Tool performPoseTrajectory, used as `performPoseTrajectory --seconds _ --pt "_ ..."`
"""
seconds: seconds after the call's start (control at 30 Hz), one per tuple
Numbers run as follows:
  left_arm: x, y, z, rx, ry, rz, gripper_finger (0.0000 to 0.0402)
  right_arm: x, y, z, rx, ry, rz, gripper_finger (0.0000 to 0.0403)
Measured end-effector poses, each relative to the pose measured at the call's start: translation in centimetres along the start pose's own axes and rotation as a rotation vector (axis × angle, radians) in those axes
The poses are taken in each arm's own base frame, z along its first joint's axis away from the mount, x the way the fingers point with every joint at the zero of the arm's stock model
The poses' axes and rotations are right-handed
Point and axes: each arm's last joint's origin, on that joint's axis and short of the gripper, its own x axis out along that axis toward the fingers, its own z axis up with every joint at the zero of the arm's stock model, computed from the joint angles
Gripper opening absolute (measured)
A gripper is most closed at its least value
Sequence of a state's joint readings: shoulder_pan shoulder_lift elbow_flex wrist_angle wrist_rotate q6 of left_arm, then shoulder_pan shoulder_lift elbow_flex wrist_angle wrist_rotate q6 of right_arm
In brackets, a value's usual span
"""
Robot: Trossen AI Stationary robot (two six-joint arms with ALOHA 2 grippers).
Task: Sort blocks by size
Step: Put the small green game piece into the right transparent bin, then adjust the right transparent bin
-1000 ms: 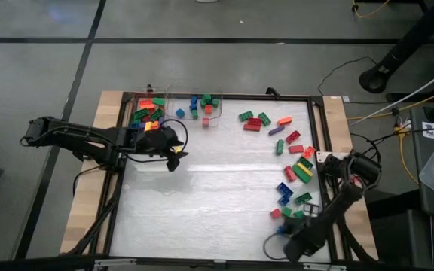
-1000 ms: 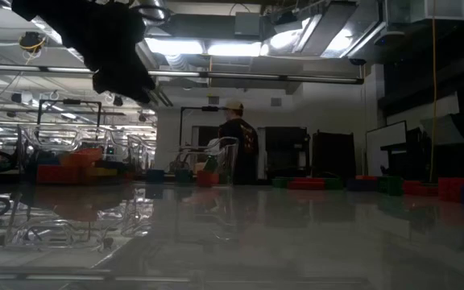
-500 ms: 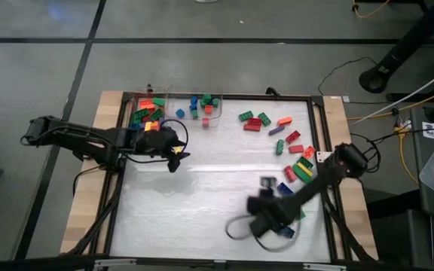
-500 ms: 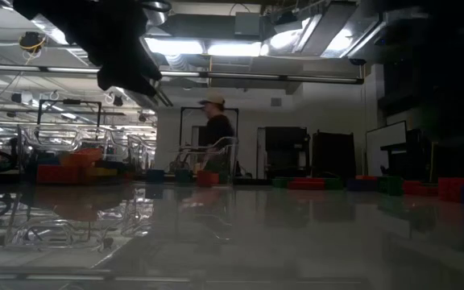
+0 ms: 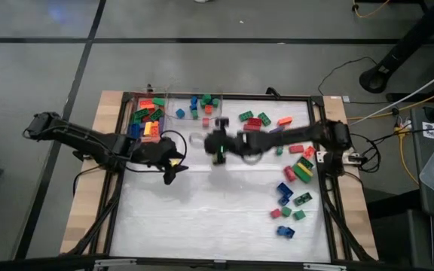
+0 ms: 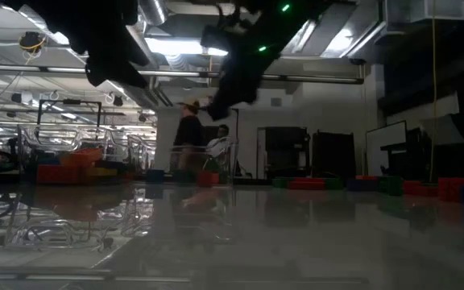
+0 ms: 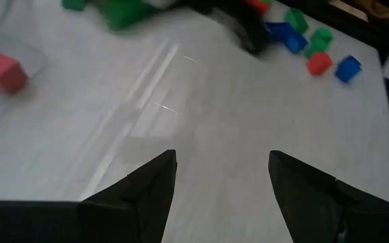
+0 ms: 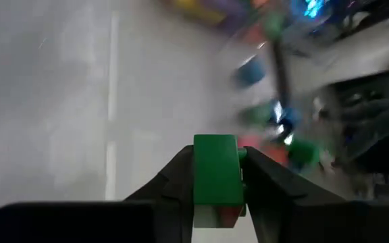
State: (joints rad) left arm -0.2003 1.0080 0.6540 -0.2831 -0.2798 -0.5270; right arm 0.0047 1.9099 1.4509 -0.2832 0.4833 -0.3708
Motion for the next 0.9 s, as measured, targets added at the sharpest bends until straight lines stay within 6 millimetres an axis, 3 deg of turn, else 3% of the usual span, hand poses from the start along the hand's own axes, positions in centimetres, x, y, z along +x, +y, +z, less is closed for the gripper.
performPoseTrajectory --seconds 0.17,0.3,0.57,0.9 --pt "-0.3 -0.8 -0.5 0.027 0.012 -0.038 0.0223 3.1 -6.9 -1.3 0.155 -0.161 -0.009 0.0104" --pt "-0.3 -1.1 -0.6 0.035 0.014 -0.05 0.0223 5.8 -10.2 -3.3 0.242 -0.243 0.045 0.0105" --pt "-0.3 -1.1 -0.6 0.037 0.014 -0.048 0.0223 9.4 -11.6 -6.2 0.411 -0.226 0.077 0.0149" --pt "-0.3 -1.0 -0.6 0.071 -0.001 -0.021 0.0223 9.1 -12.0 -5.5 0.408 -0.073 -0.046 0.0217"
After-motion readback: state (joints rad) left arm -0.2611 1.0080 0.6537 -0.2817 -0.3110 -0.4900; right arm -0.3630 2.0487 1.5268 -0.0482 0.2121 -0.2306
